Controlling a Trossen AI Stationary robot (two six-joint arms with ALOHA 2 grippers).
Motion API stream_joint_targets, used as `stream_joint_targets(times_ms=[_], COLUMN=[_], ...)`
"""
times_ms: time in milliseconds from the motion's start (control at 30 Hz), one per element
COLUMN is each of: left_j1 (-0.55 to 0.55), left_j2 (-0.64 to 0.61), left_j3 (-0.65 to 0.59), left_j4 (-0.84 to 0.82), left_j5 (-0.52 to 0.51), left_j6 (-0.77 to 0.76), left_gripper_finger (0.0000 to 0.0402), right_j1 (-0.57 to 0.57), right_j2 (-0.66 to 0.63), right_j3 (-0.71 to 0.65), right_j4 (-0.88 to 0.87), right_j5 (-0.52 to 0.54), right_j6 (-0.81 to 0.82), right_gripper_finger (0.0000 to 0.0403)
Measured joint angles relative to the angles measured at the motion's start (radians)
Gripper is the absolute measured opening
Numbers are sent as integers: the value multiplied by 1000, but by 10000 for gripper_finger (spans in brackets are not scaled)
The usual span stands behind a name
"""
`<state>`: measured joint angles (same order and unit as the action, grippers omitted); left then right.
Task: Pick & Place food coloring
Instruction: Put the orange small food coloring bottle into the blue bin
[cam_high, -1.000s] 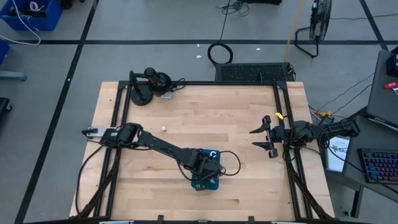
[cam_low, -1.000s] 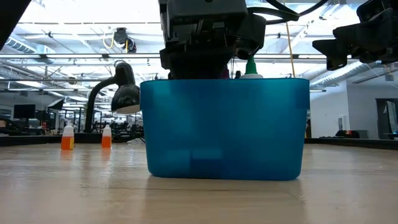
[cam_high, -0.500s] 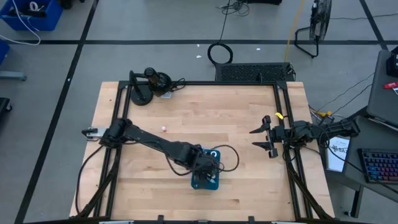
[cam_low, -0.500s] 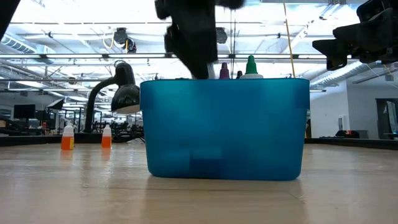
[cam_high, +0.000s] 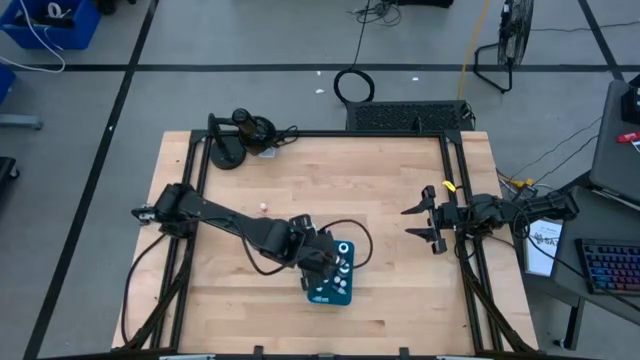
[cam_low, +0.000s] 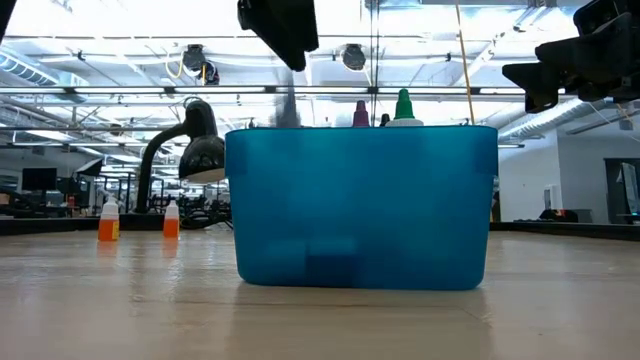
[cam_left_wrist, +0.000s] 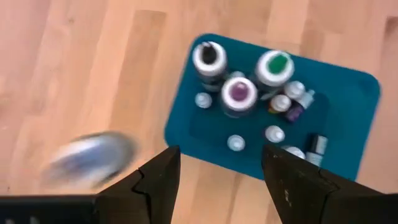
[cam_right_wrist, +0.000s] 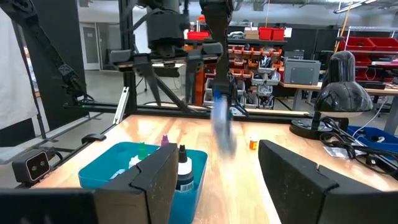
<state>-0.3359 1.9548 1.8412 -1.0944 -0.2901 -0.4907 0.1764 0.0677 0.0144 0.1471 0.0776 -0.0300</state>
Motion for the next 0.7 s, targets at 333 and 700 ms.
stream_joint_targets(times_ms=[333,700], left_j1=[-14,81], left_j2=[10,8], left_j3=[0,-26], left_j4=[14,-182], left_j5=[-16,-165], left_j6=[11,-46], left_gripper_finger=[225,225], right_j1=[0,0], right_j2=[0,0], right_j3=[0,0], right_j4=[-1,-1], right_j5=[0,0], right_j6=[0,0], right_gripper_finger=[212,212])
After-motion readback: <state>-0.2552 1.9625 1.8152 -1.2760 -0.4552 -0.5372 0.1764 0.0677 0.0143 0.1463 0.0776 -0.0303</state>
